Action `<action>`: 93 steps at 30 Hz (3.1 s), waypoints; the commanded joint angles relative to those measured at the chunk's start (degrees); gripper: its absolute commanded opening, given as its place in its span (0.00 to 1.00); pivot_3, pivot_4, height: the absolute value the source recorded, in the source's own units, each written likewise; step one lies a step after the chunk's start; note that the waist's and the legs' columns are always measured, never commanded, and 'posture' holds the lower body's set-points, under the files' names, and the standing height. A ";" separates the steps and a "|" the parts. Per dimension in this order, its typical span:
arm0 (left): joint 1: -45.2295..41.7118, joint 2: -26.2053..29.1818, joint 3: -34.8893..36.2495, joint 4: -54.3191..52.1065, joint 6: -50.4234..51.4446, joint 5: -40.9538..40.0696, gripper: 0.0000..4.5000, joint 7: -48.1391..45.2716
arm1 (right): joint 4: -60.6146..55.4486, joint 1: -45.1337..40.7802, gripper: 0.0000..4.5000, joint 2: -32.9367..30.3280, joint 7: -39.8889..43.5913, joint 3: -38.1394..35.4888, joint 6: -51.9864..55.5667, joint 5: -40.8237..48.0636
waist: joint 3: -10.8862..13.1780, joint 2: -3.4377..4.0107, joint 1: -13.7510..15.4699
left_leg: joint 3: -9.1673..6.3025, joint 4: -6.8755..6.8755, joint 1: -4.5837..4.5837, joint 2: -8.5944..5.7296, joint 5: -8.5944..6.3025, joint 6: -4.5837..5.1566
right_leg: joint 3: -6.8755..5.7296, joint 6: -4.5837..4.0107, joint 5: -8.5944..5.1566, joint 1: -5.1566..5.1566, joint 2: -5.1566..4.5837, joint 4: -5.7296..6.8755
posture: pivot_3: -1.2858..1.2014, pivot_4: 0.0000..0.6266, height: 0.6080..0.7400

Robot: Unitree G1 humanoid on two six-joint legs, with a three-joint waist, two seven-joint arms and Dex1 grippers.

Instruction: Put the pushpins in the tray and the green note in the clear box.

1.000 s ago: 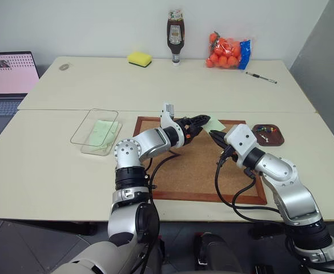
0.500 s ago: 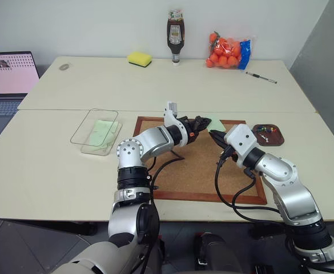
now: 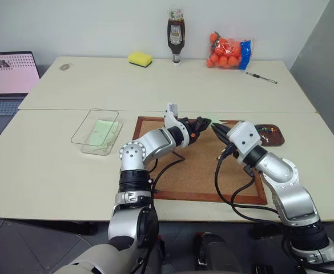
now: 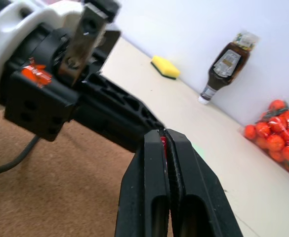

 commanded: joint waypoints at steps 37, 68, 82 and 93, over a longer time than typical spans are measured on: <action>10.33 15.15 -20.90 -22.18 -14.84 33.04 0.01 -24.02 | 30.04 -10.34 0.00 2.44 -17.90 -22.08 11.86 4.76 | -0.02 0.05 -0.26 | 0.09 -0.03 0.01 0.02 0.00 0.06 | 0.09 -0.09 0.04 -0.03 0.04 0.03 | 0.52 0.24 1.00; 9.33 13.49 -19.21 -22.88 -17.79 42.25 0.00 -25.58 | 13.82 -3.83 0.56 1.55 -18.90 -21.89 15.47 8.02 | -0.02 0.05 -0.24 | 0.05 -0.05 0.00 0.05 -0.01 0.07 | 0.03 -0.06 0.03 -0.04 0.05 0.03 | 0.52 0.24 1.00; 9.44 14.63 -18.50 -25.34 -20.22 46.96 0.00 -24.20 | 14.45 -5.07 0.56 0.57 -8.98 -19.42 11.44 12.65 | -0.02 0.05 -0.27 | 0.06 -0.07 -0.02 0.07 -0.01 0.07 | 0.04 -0.06 0.03 -0.06 0.08 0.00 | 0.52 0.24 1.00; 11.92 22.16 -9.07 -34.92 -14.81 54.32 0.00 -12.36 | -5.70 -6.64 0.56 -8.21 15.30 -5.24 20.76 26.11 | 0.04 -0.03 -0.51 | -0.04 -0.03 0.03 0.09 -0.02 0.08 | -0.04 -0.02 0.03 0.00 0.06 -0.01 | 0.52 0.24 1.00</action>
